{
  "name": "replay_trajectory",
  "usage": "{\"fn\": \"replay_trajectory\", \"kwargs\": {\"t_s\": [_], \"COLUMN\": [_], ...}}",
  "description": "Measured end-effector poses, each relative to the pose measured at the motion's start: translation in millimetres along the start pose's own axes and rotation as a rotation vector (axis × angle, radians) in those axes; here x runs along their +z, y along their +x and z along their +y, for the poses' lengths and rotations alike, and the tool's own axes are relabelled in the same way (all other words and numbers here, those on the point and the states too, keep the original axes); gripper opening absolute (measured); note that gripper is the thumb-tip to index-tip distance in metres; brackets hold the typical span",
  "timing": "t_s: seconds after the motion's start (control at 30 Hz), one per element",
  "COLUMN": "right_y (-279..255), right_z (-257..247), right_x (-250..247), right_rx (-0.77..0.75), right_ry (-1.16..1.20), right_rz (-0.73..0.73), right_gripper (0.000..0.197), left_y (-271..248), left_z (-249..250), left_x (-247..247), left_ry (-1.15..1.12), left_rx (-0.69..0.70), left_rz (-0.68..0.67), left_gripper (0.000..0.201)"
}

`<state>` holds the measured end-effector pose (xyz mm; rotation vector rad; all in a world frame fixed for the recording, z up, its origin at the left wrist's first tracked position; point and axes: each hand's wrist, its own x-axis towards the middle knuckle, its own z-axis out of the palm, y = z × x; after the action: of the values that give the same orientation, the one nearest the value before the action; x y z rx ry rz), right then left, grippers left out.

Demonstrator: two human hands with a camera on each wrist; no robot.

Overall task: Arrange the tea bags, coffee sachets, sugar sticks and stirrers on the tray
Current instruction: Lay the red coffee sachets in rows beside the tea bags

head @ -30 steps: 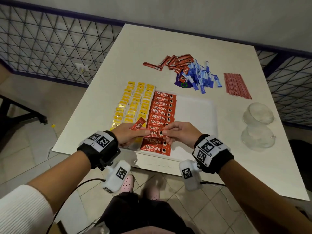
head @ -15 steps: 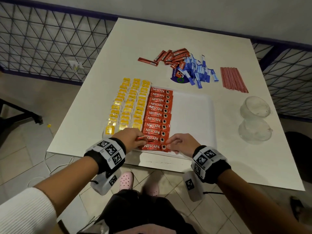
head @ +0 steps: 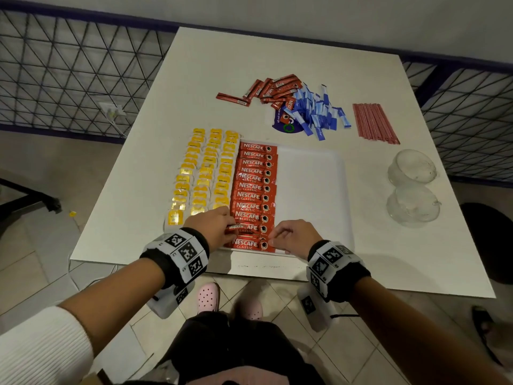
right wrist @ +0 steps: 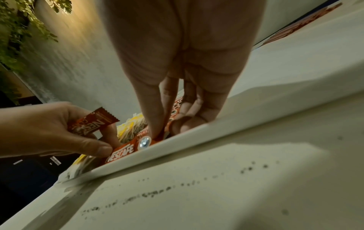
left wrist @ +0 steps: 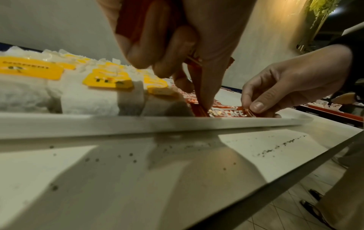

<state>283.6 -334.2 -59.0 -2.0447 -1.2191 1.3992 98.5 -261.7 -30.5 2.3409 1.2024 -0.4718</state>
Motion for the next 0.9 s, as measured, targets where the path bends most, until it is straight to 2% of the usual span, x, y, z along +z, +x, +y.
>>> {"fn": "replay_trajectory", "kwargs": {"t_s": [0.13,0.33,0.43,0.57,0.67,0.73,0.77,0.87,0.9], "right_y": [1,3,4,1,5,12,16,25,26], "right_z": [-1,-20,-41,-82,-109,-121,-126,-133,-135], "right_x": [0,-18,-31,-37,-36,-39,-42,-52,-55], "right_rx": [-0.010,-0.057,-0.131,-0.300,-0.381,-0.349,-0.322,-0.226,-0.209], "right_ry": [0.029,0.058,0.057,0.037,-0.026,-0.010,0.007,0.111,0.137], "right_rz": [-0.016,0.021,0.032,-0.057,-0.006,0.059,0.078,0.091,0.093], "right_gripper": [0.015,0.015,0.016,0.022,0.010,0.004,0.008,0.004,0.011], "left_y": [3,8,13,22,27,31,33,37,37], "left_z": [1,-5,-4,0,0,-5,-11,-31,-38], "left_x": [-5,-21,-35,-58,-79,-90,-94,-105,-109], "left_ry": [-0.021,-0.147,-0.281,-0.388,-0.405,-0.451,-0.502,-0.689,-0.743], "left_rx": [0.002,0.012,0.033,0.059,0.098,0.127,0.143,0.170,0.170], "left_rz": [-0.023,-0.048,-0.039,-0.091,-0.074,-0.004,0.033,0.092,0.094], "left_gripper": [0.038,0.023,0.019,0.020,0.028,0.027,0.023,0.012,0.013]}}
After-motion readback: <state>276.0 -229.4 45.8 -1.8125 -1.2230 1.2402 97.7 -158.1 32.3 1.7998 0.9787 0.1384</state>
